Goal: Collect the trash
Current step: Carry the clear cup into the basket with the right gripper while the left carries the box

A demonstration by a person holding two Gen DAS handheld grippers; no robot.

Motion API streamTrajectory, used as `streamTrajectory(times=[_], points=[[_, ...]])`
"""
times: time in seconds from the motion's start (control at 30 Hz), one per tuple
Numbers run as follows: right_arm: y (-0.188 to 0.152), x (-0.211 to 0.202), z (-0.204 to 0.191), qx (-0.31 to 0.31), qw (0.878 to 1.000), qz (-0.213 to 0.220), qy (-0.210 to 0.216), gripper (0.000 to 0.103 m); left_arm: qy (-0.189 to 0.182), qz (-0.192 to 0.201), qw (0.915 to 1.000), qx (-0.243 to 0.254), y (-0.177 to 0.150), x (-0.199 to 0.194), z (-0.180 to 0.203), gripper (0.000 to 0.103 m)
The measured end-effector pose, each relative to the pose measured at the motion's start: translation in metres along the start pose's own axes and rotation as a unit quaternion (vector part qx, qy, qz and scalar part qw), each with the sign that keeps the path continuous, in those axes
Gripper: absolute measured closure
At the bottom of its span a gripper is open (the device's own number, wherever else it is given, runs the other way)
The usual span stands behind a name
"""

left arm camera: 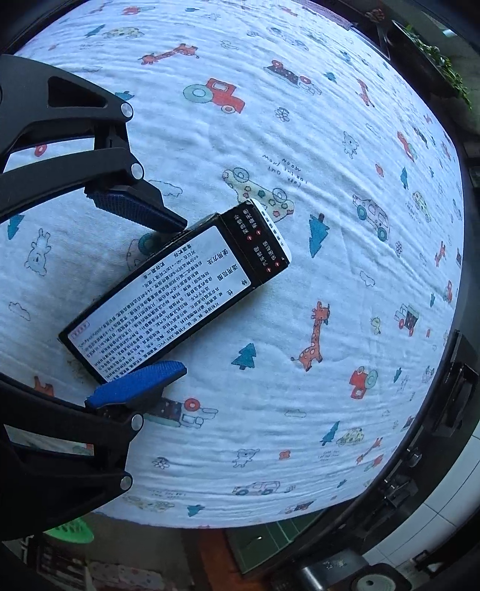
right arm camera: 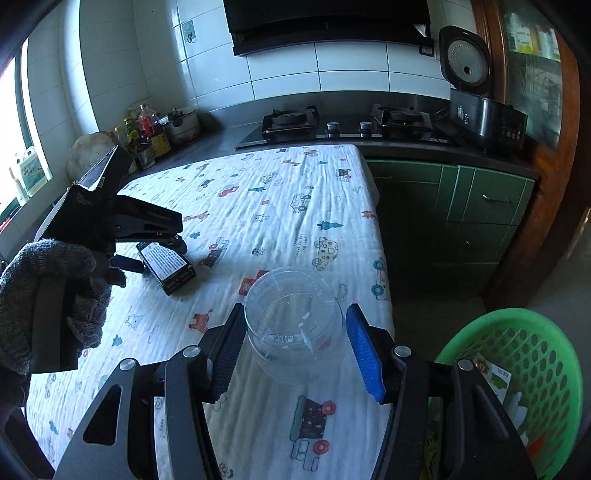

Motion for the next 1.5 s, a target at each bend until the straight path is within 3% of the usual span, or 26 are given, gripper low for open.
streamTrajectory(times=[0.23,0.47,0.8,1.0,1.27,1.5], points=[[-0.010,-0.015,0.000,0.010,1.000,0.007,-0.006,0.049,-0.035,0.007,0.9981,0.050,-0.007,-0.008,0.005,0.049],[-0.019,-0.036,0.005,0.027,0.999,0.019,-0.019,0.049,-0.091,0.019,0.9887,0.118,-0.024,-0.022,0.004,0.051],[-0.041,-0.077,0.035,0.069,0.995,0.033,-0.064,0.049,-0.175,0.059,0.9575,0.221,-0.071,-0.082,0.029,0.052],[-0.056,-0.116,0.072,0.098,0.988,0.040,-0.117,0.049,-0.217,0.075,0.9353,0.269,-0.103,-0.115,0.063,0.052],[-0.084,-0.158,0.139,0.151,0.970,0.039,-0.184,0.049,-0.245,0.078,0.9119,0.320,-0.146,-0.140,0.112,0.053],[-0.103,-0.167,0.177,0.199,0.959,0.044,-0.196,0.048,-0.262,0.082,0.8909,0.362,-0.181,-0.159,0.148,0.053]])
Point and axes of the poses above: each gripper's, at about its wrist camera, not at the fingertips, and x roughly the way its jaws point, z to its right, y to its top, the point moved 7 cm from there along x, roughly the way its jaws point, and after that the axes turned 11 degrees about y, right-handed, at the moved point
